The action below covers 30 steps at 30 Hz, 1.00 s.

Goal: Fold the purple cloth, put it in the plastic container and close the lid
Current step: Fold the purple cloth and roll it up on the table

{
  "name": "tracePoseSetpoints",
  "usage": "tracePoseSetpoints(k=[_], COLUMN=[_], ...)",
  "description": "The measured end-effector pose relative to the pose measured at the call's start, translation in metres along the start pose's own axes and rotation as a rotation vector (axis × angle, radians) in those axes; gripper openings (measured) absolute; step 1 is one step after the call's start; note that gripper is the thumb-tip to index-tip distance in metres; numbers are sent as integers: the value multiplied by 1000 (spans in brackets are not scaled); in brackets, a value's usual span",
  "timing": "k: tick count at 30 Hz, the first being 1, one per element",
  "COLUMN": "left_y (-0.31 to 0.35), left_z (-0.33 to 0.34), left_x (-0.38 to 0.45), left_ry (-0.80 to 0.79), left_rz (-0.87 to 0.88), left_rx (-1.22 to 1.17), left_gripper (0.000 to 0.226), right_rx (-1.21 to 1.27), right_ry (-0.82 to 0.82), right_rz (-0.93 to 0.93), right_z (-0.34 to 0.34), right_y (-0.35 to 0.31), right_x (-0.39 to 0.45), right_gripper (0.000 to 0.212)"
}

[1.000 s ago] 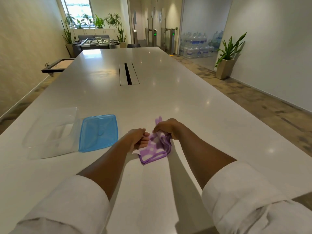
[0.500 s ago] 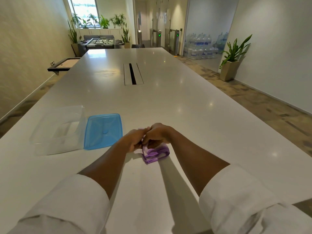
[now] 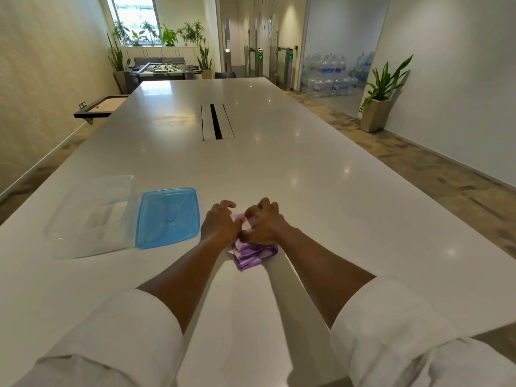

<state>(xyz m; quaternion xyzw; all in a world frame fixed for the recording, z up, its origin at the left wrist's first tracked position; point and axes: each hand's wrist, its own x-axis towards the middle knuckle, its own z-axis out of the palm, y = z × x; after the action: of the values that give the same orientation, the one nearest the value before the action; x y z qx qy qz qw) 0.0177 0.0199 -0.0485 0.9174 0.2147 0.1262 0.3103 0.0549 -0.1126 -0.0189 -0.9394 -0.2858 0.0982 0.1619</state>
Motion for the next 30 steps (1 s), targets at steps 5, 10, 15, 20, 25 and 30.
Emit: tracePoseSetpoints(k=[5,10,15,20,25,30], left_y=[10,17,7,-1,-5,-7], left_z=[6,13,23,28,33,33], left_x=[-6,-8,-14,-16,-14,-9], left_ry=[198,-69,-232,-259,-238,-218], left_rz=[275,402,399,373,345,191], left_rx=[72,-24,58,143,126,8], left_gripper=[28,38,55,60,64,65], right_rx=[-74,-153,-200,-188,-218,-165], right_ry=[-10,-41,-60,-83,-68,-51], right_rz=[-35,-78,-108,-100,-65,-43], right_z=[15,19,23,27,32,32], right_y=[5,2,8,6,5,5], right_x=[-7,-9,-16,-17,-13,-8], right_gripper=[78,87,89,126,133,123])
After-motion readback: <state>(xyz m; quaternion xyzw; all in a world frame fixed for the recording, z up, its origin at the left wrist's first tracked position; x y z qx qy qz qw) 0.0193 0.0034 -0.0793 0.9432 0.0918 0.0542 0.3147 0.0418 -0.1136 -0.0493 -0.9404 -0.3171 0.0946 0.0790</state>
